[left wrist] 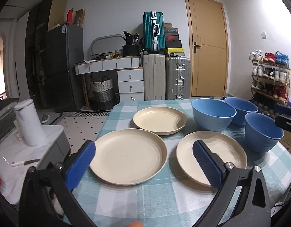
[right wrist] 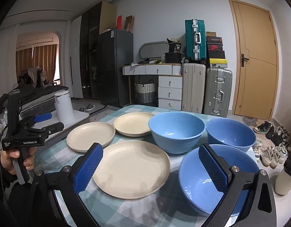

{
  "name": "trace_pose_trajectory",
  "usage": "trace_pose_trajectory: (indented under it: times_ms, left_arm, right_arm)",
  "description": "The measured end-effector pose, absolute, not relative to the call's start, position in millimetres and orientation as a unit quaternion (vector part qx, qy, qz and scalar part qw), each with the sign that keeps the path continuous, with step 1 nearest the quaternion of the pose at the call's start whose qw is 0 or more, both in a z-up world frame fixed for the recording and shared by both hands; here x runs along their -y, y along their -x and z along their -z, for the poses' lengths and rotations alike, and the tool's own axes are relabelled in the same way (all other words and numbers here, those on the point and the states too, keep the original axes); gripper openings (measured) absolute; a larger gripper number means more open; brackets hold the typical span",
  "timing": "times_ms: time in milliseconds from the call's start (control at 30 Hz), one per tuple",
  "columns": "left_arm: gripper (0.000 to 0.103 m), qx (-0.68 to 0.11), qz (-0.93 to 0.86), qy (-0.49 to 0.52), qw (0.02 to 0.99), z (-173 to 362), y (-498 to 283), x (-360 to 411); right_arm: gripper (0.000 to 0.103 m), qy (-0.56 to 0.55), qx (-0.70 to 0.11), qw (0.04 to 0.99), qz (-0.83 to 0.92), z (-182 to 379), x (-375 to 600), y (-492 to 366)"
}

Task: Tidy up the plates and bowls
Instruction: 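Move both grippers toward the rim of the large cream plate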

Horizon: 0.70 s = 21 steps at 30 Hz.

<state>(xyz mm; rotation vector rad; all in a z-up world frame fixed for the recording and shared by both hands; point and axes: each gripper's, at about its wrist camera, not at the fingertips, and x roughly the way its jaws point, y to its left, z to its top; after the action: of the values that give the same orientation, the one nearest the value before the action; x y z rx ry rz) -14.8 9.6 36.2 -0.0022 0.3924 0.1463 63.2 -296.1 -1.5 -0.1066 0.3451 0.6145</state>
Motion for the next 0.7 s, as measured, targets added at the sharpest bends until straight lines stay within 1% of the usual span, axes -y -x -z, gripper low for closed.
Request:
trace_pose_trajectory:
  times_ms: [433,700]
  left_arm:
    - [0.103,-0.226,-0.085,0.007,0.970,-44,12,-35]
    - [0.103,-0.249,-0.088,0.036,0.964,-43,2,-52]
  right_arm:
    - [0.103,0.066,-0.196,0.921,-0.331,-19,246,-76]
    - [0.103,0.081,-0.207,0.912,-0.345,-22,220,-84]
